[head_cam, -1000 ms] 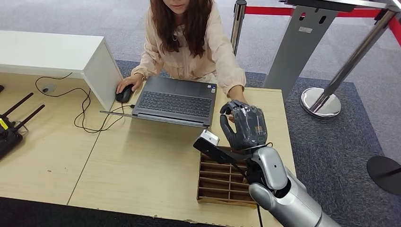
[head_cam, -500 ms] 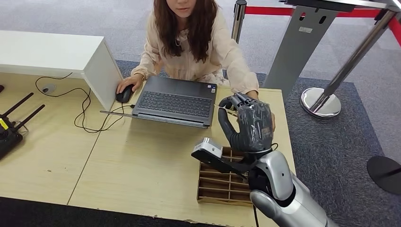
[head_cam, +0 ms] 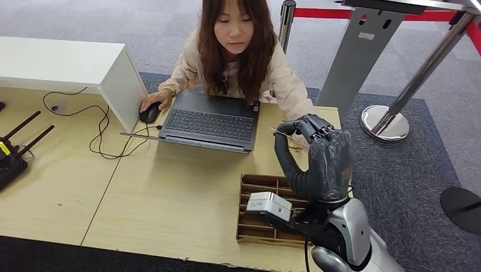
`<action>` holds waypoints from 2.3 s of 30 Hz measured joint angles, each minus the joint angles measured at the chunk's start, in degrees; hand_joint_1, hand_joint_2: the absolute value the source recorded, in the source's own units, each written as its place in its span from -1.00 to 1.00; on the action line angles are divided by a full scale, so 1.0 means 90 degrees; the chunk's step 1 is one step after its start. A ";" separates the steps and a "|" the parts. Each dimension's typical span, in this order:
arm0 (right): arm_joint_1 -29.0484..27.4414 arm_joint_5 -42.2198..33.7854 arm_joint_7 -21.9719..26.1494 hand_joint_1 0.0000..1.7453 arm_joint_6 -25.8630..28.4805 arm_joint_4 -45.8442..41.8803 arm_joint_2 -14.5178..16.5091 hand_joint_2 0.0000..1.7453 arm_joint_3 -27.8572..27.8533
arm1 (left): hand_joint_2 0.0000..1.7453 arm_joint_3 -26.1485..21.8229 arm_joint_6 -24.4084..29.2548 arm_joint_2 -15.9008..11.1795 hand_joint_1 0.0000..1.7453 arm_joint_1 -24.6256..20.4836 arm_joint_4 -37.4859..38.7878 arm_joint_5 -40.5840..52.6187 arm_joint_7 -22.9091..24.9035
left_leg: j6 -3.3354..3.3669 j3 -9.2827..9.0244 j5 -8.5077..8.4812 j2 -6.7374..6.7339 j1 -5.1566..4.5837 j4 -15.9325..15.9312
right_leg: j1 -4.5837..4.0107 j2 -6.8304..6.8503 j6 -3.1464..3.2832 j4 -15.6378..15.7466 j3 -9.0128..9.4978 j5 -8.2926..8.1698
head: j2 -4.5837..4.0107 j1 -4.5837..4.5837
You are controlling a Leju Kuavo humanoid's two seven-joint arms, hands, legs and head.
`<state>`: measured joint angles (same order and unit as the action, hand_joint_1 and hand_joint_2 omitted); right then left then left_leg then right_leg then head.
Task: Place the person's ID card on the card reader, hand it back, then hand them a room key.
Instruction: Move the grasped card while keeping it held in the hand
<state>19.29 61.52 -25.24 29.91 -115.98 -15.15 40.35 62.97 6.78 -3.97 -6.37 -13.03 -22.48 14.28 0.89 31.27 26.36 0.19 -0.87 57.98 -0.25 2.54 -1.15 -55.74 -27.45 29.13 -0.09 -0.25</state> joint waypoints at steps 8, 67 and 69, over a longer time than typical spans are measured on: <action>-0.0329 0.0483 -0.0166 0.62 0.0019 -0.0344 -0.0103 1.00 -0.0186 | -1.00 -0.0004 0.0021 -0.0001 -1.00 0.0001 0.0000 -0.0027 0.0066 | 0.0000 0.0000 0.0000 -0.0001 0.0000 0.0000 | 0.0000 -0.0001 0.0000 0.0000 0.0000 0.0000 | 0.0000 0.0001; -0.3377 0.1228 -0.1116 0.72 0.1058 0.1019 -0.0209 1.00 -0.2121 | -1.00 -0.0288 0.0264 0.0212 -1.00 0.0007 0.0000 -0.0396 0.0499 | 0.0000 -0.0002 0.0000 -0.0002 0.0000 -0.0001 | 0.0000 0.0000 0.0000 0.0001 0.0001 0.0000 | 0.0000 0.0001; -0.3395 0.1210 -0.1108 0.72 0.1058 0.1081 -0.0176 1.00 -0.2151 | -1.00 -0.0296 0.0267 0.0213 -1.00 0.0008 0.0000 -0.0401 0.0498 | 0.0000 -0.0002 0.0000 -0.0002 0.0000 -0.0001 | 0.0000 0.0000 0.0000 0.0001 0.0001 0.0000 | 0.0000 0.0001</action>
<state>-11.26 72.41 -35.21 39.43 -106.25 -16.74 20.99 60.31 9.18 -2.05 -6.30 -13.03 -26.09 18.76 0.89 31.25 26.36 0.17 -0.87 57.97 -0.25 2.53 -1.15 -55.73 -27.44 29.13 -0.09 -0.24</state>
